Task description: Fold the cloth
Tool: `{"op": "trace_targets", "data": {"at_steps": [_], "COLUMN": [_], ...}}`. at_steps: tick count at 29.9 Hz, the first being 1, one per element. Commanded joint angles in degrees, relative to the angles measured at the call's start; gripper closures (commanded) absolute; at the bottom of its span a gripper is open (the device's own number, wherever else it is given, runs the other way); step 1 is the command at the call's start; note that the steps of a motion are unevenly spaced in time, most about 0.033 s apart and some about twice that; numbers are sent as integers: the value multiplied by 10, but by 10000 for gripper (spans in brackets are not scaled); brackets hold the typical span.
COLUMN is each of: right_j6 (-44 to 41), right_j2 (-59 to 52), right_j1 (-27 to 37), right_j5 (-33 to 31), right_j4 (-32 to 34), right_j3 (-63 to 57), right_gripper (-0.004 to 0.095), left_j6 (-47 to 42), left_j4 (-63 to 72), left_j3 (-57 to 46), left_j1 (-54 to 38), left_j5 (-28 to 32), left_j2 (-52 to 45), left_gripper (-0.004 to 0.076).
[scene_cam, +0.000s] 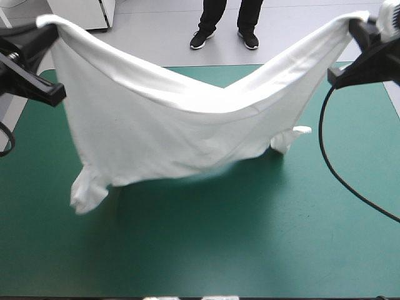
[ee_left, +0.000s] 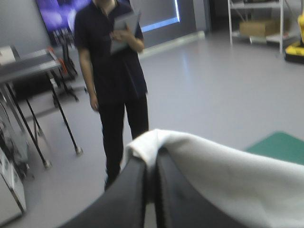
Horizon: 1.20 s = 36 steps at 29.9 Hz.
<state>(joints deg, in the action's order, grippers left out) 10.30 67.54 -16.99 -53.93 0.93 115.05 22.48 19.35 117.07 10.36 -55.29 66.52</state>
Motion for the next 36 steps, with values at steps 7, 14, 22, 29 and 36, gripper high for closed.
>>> {"op": "trace_targets", "data": {"at_steps": [7, 14, 22, 29, 36], "right_j6": [-2, -76, -120, -148, -144], "right_j2": [49, 173, 344, 437, 482], "right_j1": [1, 2, 70, 155, 167], "right_j5": [266, 296, 375, 464, 419], "right_j4": [25, 138, 153, 52, 51], "right_j3": [92, 203, 390, 475, 472], "right_gripper": [925, 925, 925, 925, 925], "left_j6": [13, 13, 13, 3, -4], "left_j4": [-10, -73, -73, -63, -13], "left_j3": [74, 74, 181, 505, 510], "left_j1": [2, 2, 2, -3, -32], "left_j5": [209, 316, 569, 565, 467], "left_j2": [51, 123, 283, 484, 530], "left_gripper": [733, 733, 732, 732, 732]}}
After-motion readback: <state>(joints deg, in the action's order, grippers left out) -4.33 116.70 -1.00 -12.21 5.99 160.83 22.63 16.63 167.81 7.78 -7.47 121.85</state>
